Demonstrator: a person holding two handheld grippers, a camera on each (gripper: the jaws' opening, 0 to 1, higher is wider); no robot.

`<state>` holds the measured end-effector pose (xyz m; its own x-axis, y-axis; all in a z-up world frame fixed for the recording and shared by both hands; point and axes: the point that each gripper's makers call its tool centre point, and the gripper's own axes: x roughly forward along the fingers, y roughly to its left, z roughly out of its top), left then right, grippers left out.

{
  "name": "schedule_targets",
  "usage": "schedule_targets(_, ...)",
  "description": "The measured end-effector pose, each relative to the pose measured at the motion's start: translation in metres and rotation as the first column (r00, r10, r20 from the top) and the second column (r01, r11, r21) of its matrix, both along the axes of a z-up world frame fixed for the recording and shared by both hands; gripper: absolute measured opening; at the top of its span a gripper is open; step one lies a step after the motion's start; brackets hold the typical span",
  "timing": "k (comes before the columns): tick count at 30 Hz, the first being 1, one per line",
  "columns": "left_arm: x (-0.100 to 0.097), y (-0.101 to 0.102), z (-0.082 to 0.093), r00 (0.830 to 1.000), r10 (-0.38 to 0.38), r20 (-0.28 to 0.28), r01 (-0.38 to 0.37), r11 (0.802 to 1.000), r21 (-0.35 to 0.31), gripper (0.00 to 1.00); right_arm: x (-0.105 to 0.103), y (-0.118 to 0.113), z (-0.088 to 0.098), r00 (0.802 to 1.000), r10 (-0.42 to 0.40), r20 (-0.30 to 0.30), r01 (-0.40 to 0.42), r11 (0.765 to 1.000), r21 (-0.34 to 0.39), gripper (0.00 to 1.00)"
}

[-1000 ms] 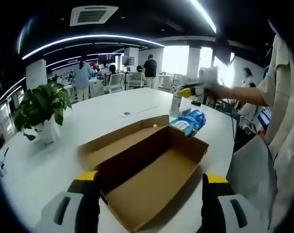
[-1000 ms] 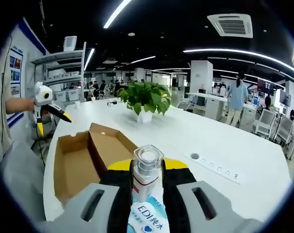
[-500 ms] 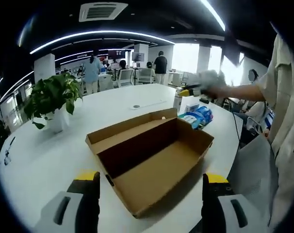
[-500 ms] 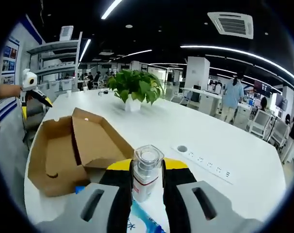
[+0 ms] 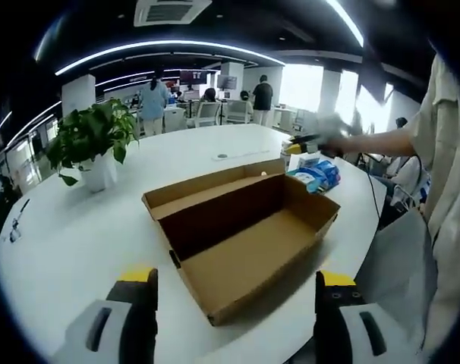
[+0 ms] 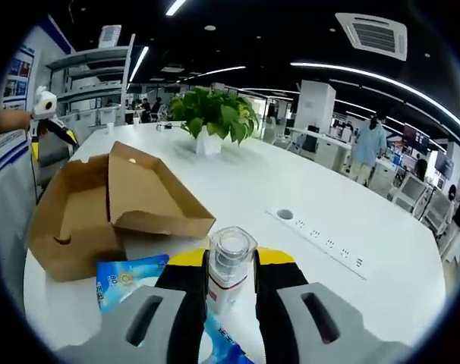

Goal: Operate the shoe box by opening the lid, removing the specified soft item, and placing it in the target area until the item is outside and the box remains undamaged.

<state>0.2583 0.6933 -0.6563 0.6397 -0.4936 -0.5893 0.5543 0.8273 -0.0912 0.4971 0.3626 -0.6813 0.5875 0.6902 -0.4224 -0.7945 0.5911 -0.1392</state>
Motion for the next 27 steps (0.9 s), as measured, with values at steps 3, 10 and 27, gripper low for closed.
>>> schedule_targets(3,-0.001,0.001,-0.003,1.000,0.005,-0.008,-0.005,1.000,0.002,0.86,0.001,-0.006,-0.003,1.000,-0.017,-0.004,0.017,1.000,-0.003,0.21)
schedule_targets(10,0.000,-0.002,-0.007,1.000,0.006,-0.018,-0.006,1.000,-0.001,0.86,-0.001,-0.012,-0.004,1.000,-0.019,-0.009,0.019,1.000,-0.025,0.21)
schedule_targets(27,-0.002,0.001,-0.009,1.000,0.019,-0.017,-0.019,1.000,0.003,0.83,-0.004,-0.014,-0.003,0.999,-0.038,-0.008,0.037,0.998,-0.050,0.23)
